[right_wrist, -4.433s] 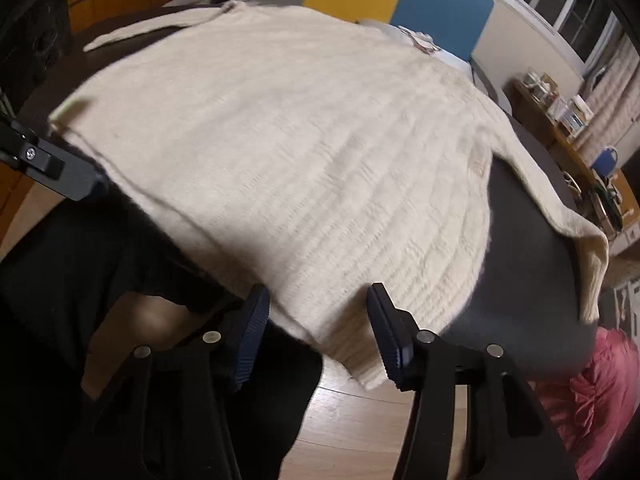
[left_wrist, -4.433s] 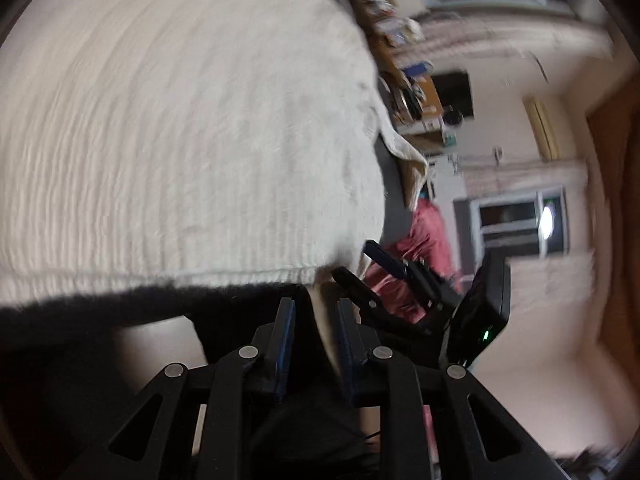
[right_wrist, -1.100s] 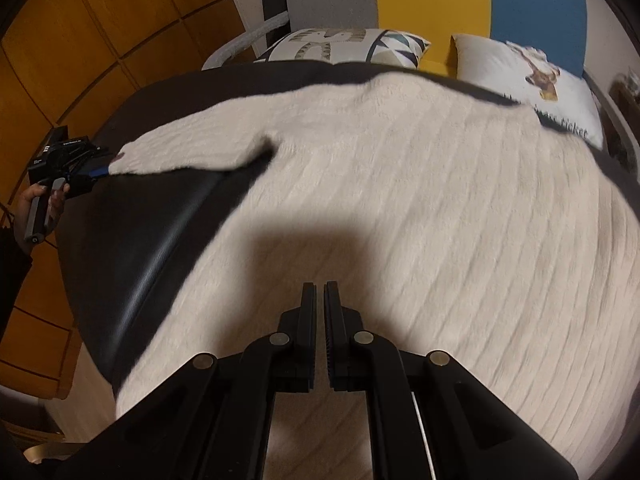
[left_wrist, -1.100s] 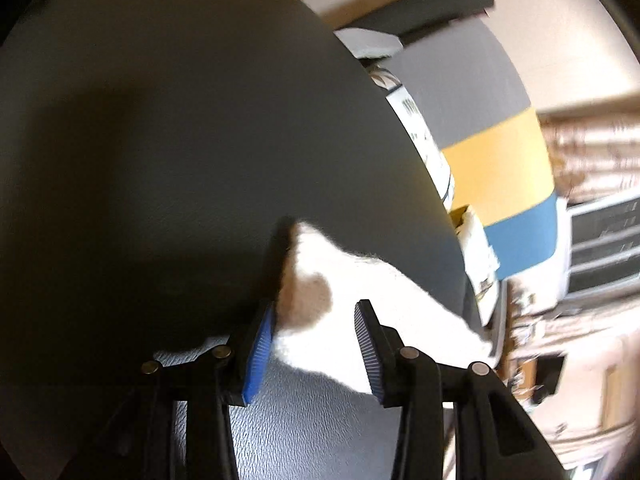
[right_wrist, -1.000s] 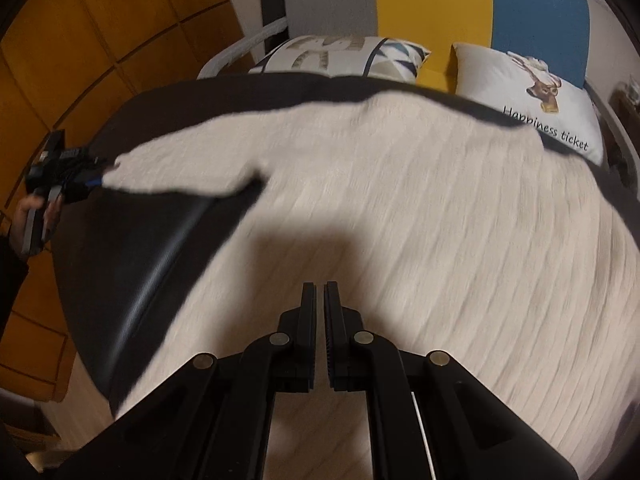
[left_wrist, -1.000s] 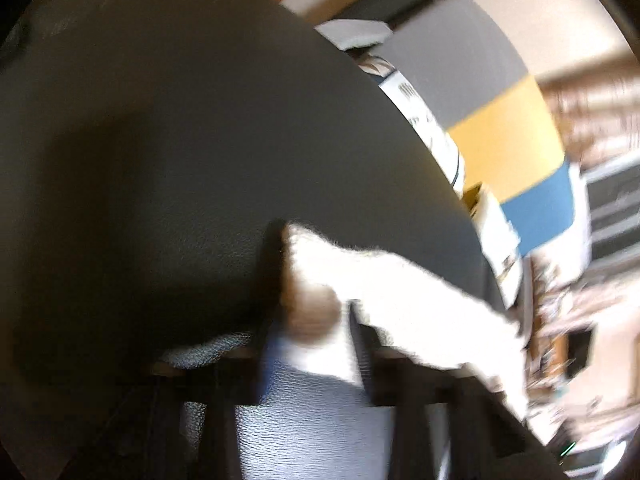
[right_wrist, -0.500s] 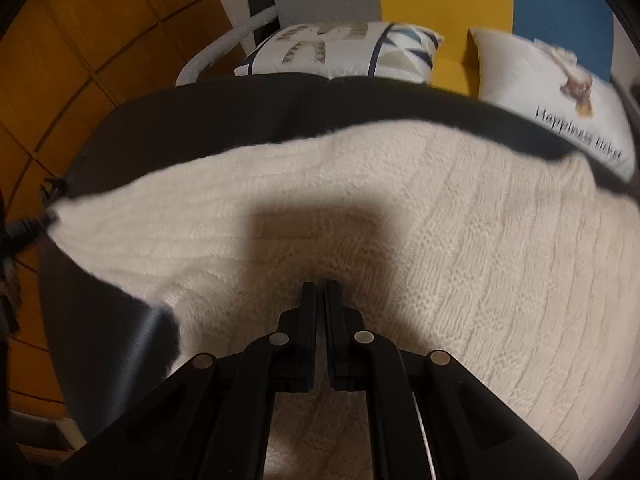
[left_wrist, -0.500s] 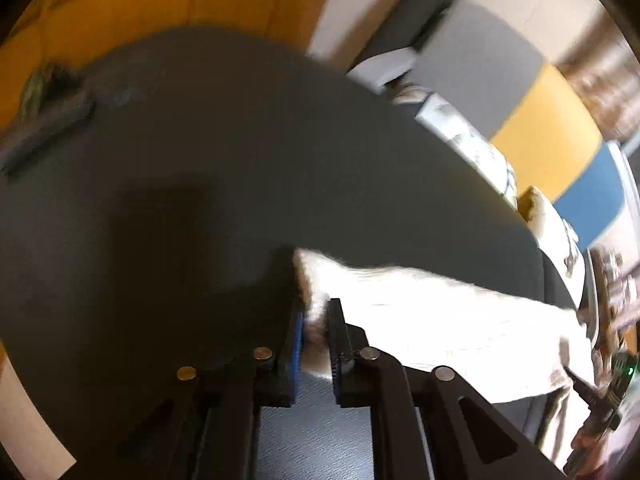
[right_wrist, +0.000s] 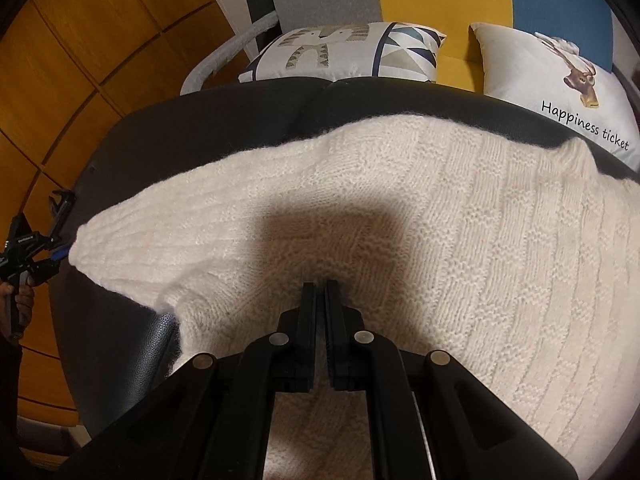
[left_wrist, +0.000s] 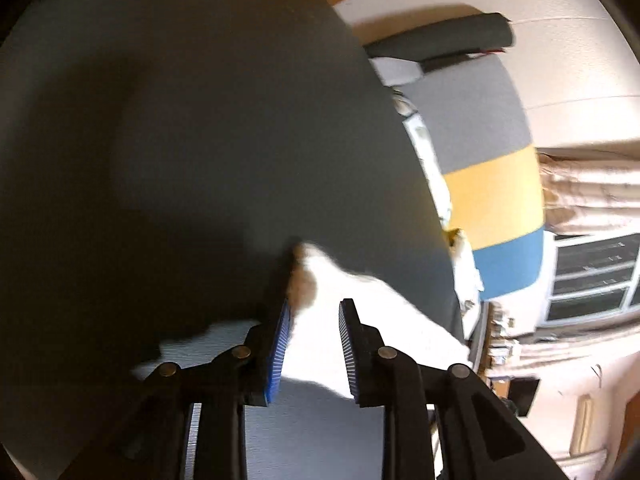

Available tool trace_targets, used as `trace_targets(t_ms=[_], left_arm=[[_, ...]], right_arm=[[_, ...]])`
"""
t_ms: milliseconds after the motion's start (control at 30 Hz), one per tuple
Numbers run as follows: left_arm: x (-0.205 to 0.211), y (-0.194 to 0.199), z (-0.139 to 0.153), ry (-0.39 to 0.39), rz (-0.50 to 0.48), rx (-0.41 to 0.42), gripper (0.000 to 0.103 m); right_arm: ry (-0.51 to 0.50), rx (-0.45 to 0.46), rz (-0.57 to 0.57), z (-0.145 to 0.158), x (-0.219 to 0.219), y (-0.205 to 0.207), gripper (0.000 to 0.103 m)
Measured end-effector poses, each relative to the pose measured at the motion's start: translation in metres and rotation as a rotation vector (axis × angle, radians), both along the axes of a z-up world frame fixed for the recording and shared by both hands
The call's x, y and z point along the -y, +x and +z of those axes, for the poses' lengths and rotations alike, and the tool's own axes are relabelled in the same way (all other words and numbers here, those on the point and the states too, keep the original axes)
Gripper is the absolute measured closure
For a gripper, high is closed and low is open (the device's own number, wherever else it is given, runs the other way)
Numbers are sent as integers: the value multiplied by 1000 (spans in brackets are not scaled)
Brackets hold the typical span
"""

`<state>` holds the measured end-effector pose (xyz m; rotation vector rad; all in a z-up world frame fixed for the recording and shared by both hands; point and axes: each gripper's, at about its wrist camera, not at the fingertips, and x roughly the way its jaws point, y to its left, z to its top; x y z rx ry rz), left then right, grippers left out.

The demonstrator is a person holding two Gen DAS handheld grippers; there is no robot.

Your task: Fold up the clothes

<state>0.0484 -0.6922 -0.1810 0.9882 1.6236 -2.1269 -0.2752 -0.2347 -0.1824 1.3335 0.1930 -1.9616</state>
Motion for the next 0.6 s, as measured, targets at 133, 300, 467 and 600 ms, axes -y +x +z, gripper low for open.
trace_targets(t_ms=[133,300,467,600], left_arm=[[-9,-13,10,-32,-42,-15,83],[-37,-5,35,-146,-85,22,83],[-14,-16,25,-157,-151,120,83],[0,-4,25,-123,-46,80,83]], right_arm=[[34,-13,10,5,5,2,98],[80,-39,16,10,9,6,98],[116,-57,20,12,15,9,97],[112,-46,14,13,12,9,97]])
